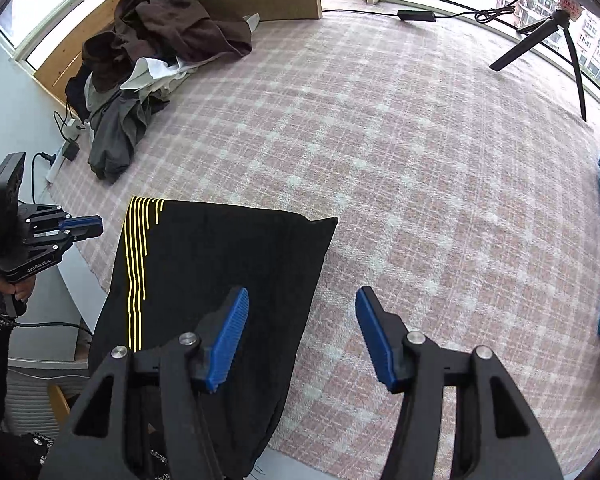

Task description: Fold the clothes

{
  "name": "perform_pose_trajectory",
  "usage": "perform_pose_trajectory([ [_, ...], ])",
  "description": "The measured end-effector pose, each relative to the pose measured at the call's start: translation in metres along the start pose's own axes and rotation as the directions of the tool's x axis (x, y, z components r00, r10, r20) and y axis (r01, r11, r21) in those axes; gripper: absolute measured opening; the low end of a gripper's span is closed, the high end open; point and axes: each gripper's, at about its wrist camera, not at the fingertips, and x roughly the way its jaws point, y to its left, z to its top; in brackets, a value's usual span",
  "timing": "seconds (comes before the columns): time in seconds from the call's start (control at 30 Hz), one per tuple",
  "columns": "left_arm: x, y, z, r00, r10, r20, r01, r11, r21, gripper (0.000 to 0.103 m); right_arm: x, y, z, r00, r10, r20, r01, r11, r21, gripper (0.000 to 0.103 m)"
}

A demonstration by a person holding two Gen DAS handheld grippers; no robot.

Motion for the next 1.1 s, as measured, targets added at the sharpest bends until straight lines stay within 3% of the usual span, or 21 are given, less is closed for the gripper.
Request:
perform_pose_trajectory([
  [0.1,0.011,0.007,0.004,1.0,-0.013,0.001,0.013,0.999,0.048,0.005,0.006,0.0,0.003,1.0,0.026,-0.013,-0.026,1.0,-0.002,0.055],
  [0.23,0.023,0.017,0.011,0.999,-0.054,-0.003,0.054,0.998,0.045,0.005,0.014,-0.002,0.009,0.999,0.044,-0.026,-0.044,0.999,-0.002,0.055],
  [0.33,0.025,0.019,0.014,0.995,-0.1,0.003,0.1,0.994,0.048,0.012,0.019,-0.01,0.015,0.997,0.067,-0.036,-0.066,0.998,0.02,0.055],
  [0.57,0.026,0.012,0.014,0.991,-0.136,-0.021,0.137,0.987,0.078,0.012,0.03,-0.017,0.021,0.996,0.078,-0.048,-0.076,0.996,0.04,0.055],
  [1.1,0.022,0.008,0.012,0.988,-0.15,-0.024,0.152,0.982,0.11,0.017,0.041,-0.016,0.021,0.993,0.086,-0.087,-0.083,0.996,0.03,0.055],
])
